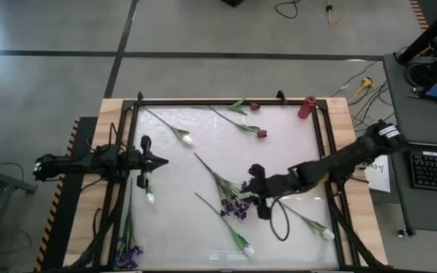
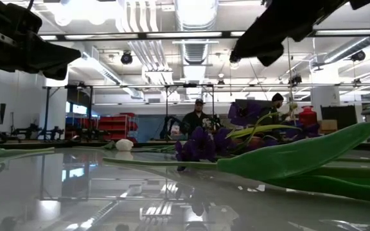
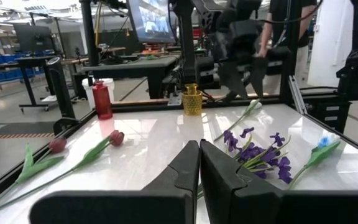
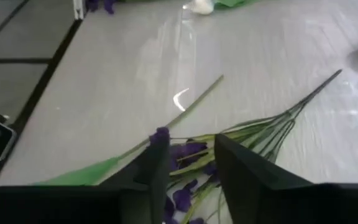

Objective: Sort flowers into vase by color
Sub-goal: Put the right violet flower into the yellow vase

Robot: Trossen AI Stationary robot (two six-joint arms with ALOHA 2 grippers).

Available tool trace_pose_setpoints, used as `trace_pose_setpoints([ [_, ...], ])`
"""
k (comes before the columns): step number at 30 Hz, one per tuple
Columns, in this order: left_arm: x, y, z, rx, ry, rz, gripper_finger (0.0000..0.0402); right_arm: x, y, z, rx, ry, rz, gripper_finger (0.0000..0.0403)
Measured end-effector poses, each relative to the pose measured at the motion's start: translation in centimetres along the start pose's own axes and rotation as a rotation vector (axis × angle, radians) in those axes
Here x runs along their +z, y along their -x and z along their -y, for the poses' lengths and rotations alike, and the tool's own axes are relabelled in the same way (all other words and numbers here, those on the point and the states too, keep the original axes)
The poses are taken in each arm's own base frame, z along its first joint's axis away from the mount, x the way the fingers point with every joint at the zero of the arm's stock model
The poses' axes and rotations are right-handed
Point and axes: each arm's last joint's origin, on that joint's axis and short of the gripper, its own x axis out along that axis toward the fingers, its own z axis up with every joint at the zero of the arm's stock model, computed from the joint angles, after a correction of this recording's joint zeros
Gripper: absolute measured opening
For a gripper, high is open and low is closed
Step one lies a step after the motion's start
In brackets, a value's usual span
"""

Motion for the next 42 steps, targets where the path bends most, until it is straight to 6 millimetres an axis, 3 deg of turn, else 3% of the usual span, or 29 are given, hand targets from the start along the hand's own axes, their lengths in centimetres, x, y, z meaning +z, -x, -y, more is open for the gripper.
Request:
trace_pose_setpoints([
  [11, 0.0, 0.0, 0.0, 0.0, 0.0, 0.001, 0.0, 1.8, -6.1, 1.3, -0.143, -0.057, -0.149, 0.0208],
  [16, 0.0, 0.0, 0.0, 0.0, 0.0, 0.0, 0.0, 2.6, -9.6, 3.3, -0.233, -0.148, -0.259, 0.022],
  [22, 0.0, 0.0, 0.0, 0.0, 0.0, 0.0, 0.0, 2.7, -12.4, 5.2, -0.329, -0.235, -0.375, 0.0222],
  [30, 0.0, 0.0, 0.0, 0.0, 0.0, -0.001, 0.0, 2.2, -14.5, 5.9, -0.356, -0.265, -0.526, 0.0222],
  [35, 0.0, 0.0, 0.0, 0.0, 0.0, 0.0, 0.0, 2.2, -14.6, 5.8, -0.358, -0.259, -0.547, 0.0212],
  [42, 0.0, 0.0, 0.0, 0.0, 0.0, 0.0, 0.0, 3.2, -13.9, 6.2, -0.355, -0.247, -0.513, 0.0126],
])
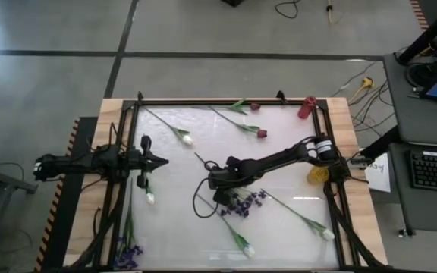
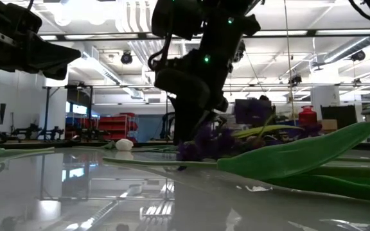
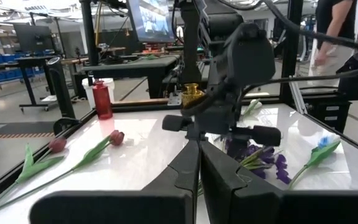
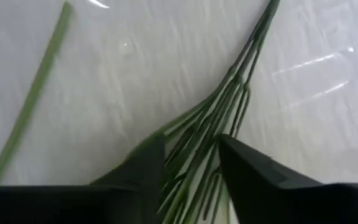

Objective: Sort flowers into vase by color
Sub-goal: Put the right violet flower into the yellow vase

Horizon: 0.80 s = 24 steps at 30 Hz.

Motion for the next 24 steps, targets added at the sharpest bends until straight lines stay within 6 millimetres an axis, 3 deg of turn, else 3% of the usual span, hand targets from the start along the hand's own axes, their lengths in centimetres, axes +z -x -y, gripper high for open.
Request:
trace_pose_setpoints([
  [6, 0.0, 0.0, 0.0, 0.0, 0.0, 0.0, 0.0, 0.09, -0.14, 0.33, -0.005, -0.018, -0.002, 0.0033],
  [9, 0.0, 0.0, 0.0, 0.0, 0.0, 0.0, 0.0, 0.04, -0.13, 0.29, -0.001, -0.018, -0.008, 0.0013],
  [16, 0.01, 0.0, 0.0, 0.0, 0.0, 0.0, 0.0, -0.01, -0.13, 0.29, 0.002, -0.018, -0.014, 0.0031],
  [24, 0.01, 0.0, 0.0, 0.0, 0.0, 0.0, 0.0, -0.02, -0.13, 0.25, 0.015, 0.002, -0.019, 0.0089],
])
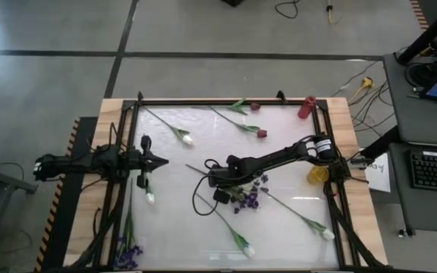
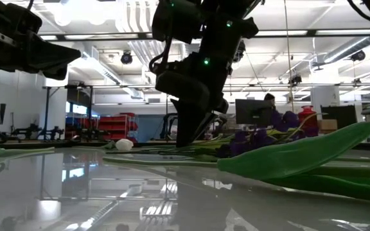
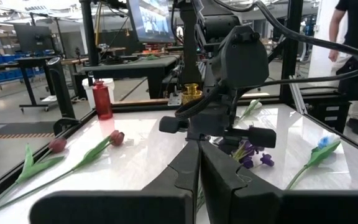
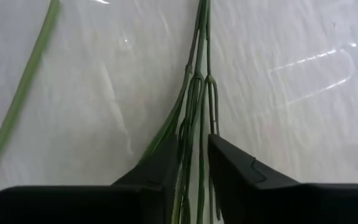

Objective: Sort flowers into vase by color
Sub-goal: Put the right violet flower into the yellow vase

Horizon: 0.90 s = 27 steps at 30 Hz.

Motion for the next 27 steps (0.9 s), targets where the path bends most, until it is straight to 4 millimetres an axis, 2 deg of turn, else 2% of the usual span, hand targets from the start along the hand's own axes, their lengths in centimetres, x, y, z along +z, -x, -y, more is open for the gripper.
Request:
trace_pose_setpoints([
  [6, 0.0, 0.0, 0.0, 0.0, 0.0, 0.0, 0.0, 0.0, 0.0, 0.0, 0.003, -0.016, 0.0, 0.0093],
  [13, 0.0, 0.0, 0.0, 0.0, 0.0, 0.0, 0.0, -0.2, -0.4, 0.0, 0.006, -0.008, -0.015, 0.0045],
  [20, 0.0, 0.0, 0.0, 0.0, 0.0, 0.0, 0.0, -0.4, -0.6, -0.2, 0.05, 0.077, -0.042, 0.0012],
  [23, 0.0, 0.0, 0.0, 0.0, 0.0, 0.0, 0.0, 0.1, 0.2, -0.2, 0.054, 0.141, -0.04, 0.001],
  [27, 0.0, 0.0, 0.0, 0.0, 0.0, 0.0, 0.0, 1.4, 2.7, -0.3, 0.055, 0.252, -0.019, 0.001],
])
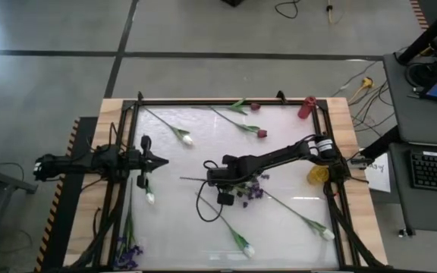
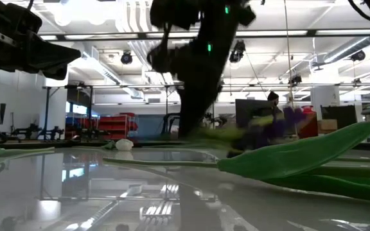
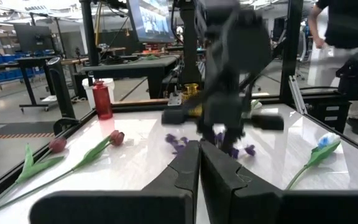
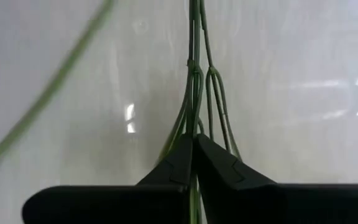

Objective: Sort flowers into vase by color
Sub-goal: Put the right violet flower into the yellow vase

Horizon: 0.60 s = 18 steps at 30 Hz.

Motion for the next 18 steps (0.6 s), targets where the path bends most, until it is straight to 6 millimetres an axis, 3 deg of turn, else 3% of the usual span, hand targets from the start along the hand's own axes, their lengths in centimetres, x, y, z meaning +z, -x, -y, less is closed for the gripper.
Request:
trace_pose_setpoints([
  [3, 0.0, 0.0, 0.0, 0.0, 0.0, 0.0, 0.0, 0.6, 2.1, 0.2, 0.001, 0.185, 0.003, 0.001],
  [9, 0.0, 0.0, 0.0, 0.0, 0.0, 0.0, 0.0, -0.3, 5.2, 0.7, 0.03, 0.837, -0.106, 0.0009],
  [13, 0.0, 0.0, 0.0, 0.0, 0.0, 0.0, 0.0, -1.6, 5.3, 1.4, 0.115, 1.069, -0.185, 0.0009],
  [18, 0.0, 0.0, 0.0, 0.0, 0.0, -0.001, 0.0, -3.6, 3.7, 1.9, 0.141, 1.225, -0.349, 0.001],
])
